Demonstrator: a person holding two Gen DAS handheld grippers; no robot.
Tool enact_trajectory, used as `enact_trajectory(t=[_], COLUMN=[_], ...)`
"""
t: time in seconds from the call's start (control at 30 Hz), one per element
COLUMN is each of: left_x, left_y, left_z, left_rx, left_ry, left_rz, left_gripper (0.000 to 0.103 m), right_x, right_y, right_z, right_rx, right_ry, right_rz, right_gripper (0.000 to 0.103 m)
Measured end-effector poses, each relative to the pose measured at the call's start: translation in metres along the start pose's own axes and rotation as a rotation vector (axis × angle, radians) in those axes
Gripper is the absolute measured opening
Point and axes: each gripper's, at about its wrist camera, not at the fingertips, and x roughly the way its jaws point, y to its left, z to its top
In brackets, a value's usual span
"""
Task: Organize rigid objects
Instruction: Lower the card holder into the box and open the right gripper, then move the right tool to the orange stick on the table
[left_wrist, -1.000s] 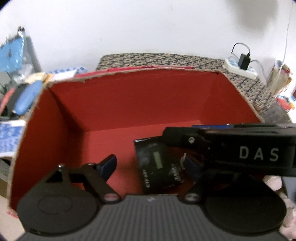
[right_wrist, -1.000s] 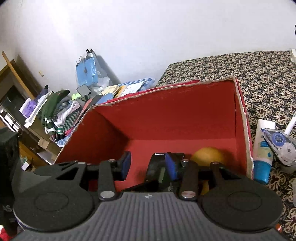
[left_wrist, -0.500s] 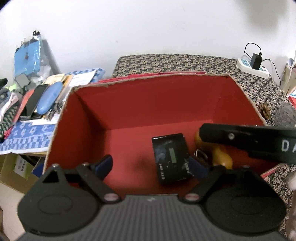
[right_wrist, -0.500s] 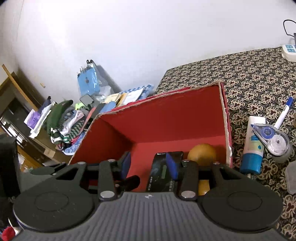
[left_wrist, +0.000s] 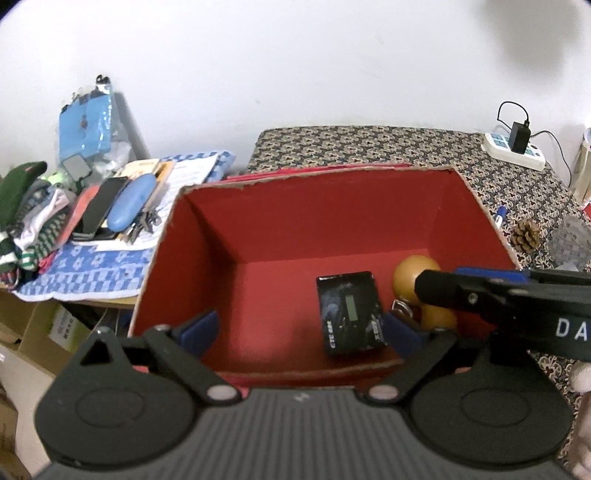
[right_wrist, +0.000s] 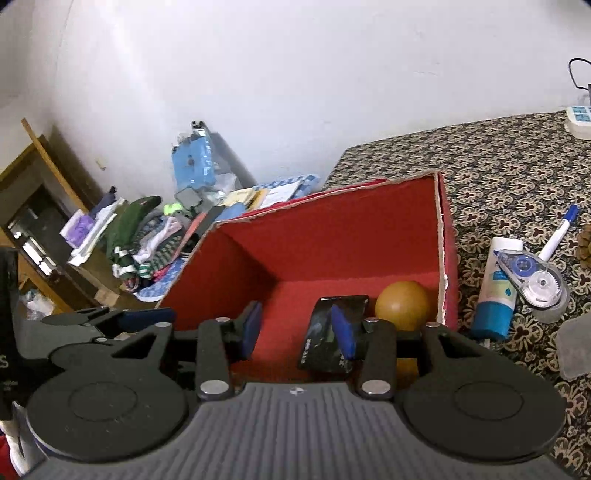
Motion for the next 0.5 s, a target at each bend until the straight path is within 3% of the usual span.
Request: enact_trajectory(t=[0.27, 0.5], left_x=[-0.028, -0.036], left_y=[-0.015, -0.042], left_z=[-0.012, -0.033], left_rx=[-0.035, -0.059], left_ry=[-0.006, 0.020], left_rz=[0.029, -0.005], left_gripper=[0.099, 0.099], right_x=[-0.025, -0.055], right_y=[-0.003, -0.019], right_z=[-0.006, -0.016], right_rx=[-0.026, -0.071], right_ry=[-0.021, -0.030], right_rz=[0.100, 0.145], right_gripper=[0.029, 0.029])
